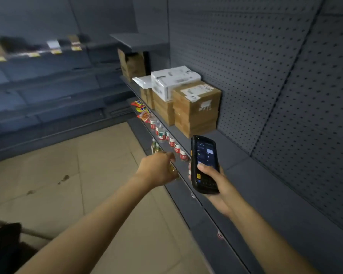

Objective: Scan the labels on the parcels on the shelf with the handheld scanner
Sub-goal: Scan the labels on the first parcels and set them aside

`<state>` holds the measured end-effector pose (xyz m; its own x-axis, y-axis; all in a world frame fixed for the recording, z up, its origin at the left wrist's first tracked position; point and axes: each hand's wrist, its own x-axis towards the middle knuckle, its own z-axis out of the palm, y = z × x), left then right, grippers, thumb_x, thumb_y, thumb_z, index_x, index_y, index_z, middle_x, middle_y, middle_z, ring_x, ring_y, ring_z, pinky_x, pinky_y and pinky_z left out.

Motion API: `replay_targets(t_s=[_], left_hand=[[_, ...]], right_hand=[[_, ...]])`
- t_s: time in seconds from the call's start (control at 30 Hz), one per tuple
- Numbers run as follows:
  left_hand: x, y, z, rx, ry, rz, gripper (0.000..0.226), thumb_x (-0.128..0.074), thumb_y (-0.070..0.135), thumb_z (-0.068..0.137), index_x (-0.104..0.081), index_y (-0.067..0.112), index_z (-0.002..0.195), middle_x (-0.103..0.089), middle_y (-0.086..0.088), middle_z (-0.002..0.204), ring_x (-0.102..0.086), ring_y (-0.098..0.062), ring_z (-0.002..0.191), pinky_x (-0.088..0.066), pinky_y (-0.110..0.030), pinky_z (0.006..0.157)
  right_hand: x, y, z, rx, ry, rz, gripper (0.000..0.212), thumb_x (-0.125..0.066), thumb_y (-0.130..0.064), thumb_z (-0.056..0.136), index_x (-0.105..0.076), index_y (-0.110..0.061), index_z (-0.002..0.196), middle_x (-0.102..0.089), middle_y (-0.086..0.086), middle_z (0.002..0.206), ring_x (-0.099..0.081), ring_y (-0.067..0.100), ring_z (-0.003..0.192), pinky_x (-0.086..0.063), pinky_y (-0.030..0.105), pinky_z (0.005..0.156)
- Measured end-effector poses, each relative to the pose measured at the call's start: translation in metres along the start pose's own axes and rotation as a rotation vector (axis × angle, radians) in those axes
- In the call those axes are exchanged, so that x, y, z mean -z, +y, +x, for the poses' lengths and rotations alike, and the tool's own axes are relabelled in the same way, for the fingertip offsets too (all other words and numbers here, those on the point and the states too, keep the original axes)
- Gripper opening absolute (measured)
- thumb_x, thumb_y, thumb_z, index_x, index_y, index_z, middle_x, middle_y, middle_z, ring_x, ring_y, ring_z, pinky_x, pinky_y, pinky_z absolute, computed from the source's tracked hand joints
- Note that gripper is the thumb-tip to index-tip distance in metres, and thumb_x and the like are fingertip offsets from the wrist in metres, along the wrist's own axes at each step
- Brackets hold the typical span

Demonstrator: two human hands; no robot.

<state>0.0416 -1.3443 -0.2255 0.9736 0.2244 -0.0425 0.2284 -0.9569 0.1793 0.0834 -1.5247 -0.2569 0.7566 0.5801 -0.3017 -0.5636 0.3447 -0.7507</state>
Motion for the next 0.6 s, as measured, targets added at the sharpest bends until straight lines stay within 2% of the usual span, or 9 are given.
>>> replay_targets(t_s=[0.13, 0.23, 0.33, 0.47, 0.6], left_hand=[[0.009, -0.045, 0.038, 0.059, 0.01, -0.021, 0.041, -0.061, 0.046, 0.083, -0.059, 0.028, 0.12, -0.065, 0.005, 0.113, -0.064, -0.019, 0.104, -0.051, -0.033, 0.078], [0.019, -0.073, 0.074, 0.082, 0.036, -0.025, 0.04, -0.061, 0.045, 0.084, -0.059, 0.027, 0.12, -0.064, 0.005, 0.116, -0.062, -0.018, 0.105, -0.051, -0.034, 0.079], [0.033, -0.098, 0.107, 0.103, 0.038, -0.029, 0.042, -0.062, 0.045, 0.085, -0.058, 0.026, 0.122, -0.064, 0.004, 0.116, -0.062, -0.018, 0.104, -0.053, -0.034, 0.079], [0.05, -0.136, 0.147, 0.109, 0.08, -0.042, 0.04, -0.062, 0.043, 0.085, -0.058, 0.026, 0.122, -0.065, 0.003, 0.116, -0.063, -0.018, 0.103, -0.056, -0.033, 0.08], [0.059, -0.179, 0.189, 0.098, 0.076, -0.039, 0.04, -0.061, 0.044, 0.087, -0.059, 0.024, 0.121, -0.065, 0.004, 0.116, -0.063, -0.017, 0.104, -0.047, -0.027, 0.072]], right_hand=[[-0.029, -0.008, 0.056, -0.002, -0.081, -0.049, 0.072, -0.069, -0.009, 0.07, -0.041, -0.011, 0.137, -0.065, 0.025, 0.117, -0.071, 0.033, 0.084, -0.057, 0.034, 0.063], [-0.045, -0.015, 0.102, -0.006, -0.113, -0.06, 0.069, -0.068, -0.005, 0.071, -0.041, -0.015, 0.134, -0.064, 0.027, 0.116, -0.068, 0.04, 0.091, -0.058, 0.041, 0.069], [-0.06, -0.025, 0.147, -0.016, -0.103, -0.041, 0.068, -0.069, -0.004, 0.069, -0.044, -0.016, 0.131, -0.067, 0.026, 0.11, -0.068, 0.04, 0.091, -0.058, 0.047, 0.075], [-0.083, -0.037, 0.202, 0.004, -0.111, -0.077, 0.056, -0.067, -0.006, 0.074, -0.05, -0.017, 0.126, -0.066, 0.024, 0.114, -0.068, 0.037, 0.093, -0.056, 0.047, 0.083], [-0.102, -0.041, 0.254, 0.017, -0.071, -0.026, 0.065, -0.069, -0.005, 0.075, -0.045, -0.011, 0.135, -0.061, 0.027, 0.122, -0.068, 0.038, 0.097, -0.056, 0.043, 0.076]])
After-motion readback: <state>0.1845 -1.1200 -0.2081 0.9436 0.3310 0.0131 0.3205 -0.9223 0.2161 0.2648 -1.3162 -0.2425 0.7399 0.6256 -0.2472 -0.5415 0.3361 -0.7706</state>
